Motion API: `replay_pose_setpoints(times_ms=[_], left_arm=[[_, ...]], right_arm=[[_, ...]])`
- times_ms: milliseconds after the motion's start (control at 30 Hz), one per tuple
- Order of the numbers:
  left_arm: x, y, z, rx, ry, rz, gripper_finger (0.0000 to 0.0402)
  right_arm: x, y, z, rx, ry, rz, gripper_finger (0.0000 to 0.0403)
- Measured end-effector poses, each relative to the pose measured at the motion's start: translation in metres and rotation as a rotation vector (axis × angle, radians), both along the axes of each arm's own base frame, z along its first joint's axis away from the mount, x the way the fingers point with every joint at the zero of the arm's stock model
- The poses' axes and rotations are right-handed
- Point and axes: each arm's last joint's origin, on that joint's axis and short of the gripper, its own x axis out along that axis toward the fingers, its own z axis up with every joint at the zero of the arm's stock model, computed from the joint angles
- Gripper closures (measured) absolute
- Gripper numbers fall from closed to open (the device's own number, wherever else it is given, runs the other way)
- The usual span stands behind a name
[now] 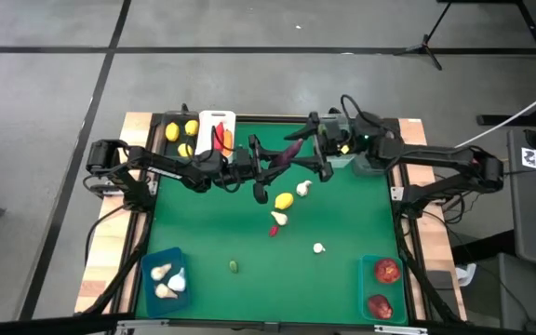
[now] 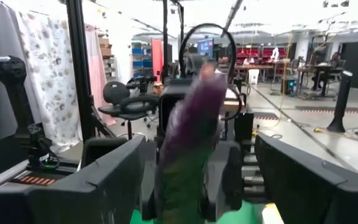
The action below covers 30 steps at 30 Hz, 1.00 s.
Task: Sort produce into baskets
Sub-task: Put the eggplant into the right black bin
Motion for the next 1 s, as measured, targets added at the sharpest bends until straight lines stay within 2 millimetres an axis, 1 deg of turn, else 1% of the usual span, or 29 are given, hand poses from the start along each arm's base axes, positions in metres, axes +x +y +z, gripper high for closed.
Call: replay_pose_setpoints(times_ms=[167,300,400,500,600,733,767,833,1000], left_arm=[[0.0,0.0,0.0,0.003,0.001,0.002,0.0246],[0.0,0.002,0.0,0.01,0.005,0.015,0.0246],[0.0,0.004,-0.002,0.008,0.019,0.02,0.0246],[0.0,0.005,-0.002,-0.008,0.018,0.023,0.0246],[0.0,0.006,-0.003,-0.018,0.027,0.065,0.0246],[0.001,0.006,-0.005,0.039,0.064,0.076,0.0246],[0.001,0.005,-0.006,0.052,0.074,0.063,0.0242],[0.002,0.005,-0.007,0.064,0.094,0.032,0.0228],[0.003,0.003,-0.011,0.077,0.138,0.014,0.0163]], right_arm=[[0.005,-0.002,-0.005,0.025,0.023,-0.011,0.0105],[0.009,-0.003,-0.007,0.026,0.015,-0.023,0.0133],[0.009,-0.004,-0.008,0.026,0.015,-0.023,0.0165],[0.009,-0.004,-0.008,0.026,0.016,-0.022,0.0205],[0.009,-0.004,-0.008,0.026,0.016,-0.023,0.0254],[0.009,-0.004,-0.009,0.028,0.027,-0.02,0.0323],[0.009,-0.004,-0.009,0.029,0.031,-0.017,0.0331],[0.009,-0.004,-0.01,0.03,0.038,-0.008,0.0331],[0.009,-0.004,-0.01,0.033,0.038,-0.011,0.0331]])
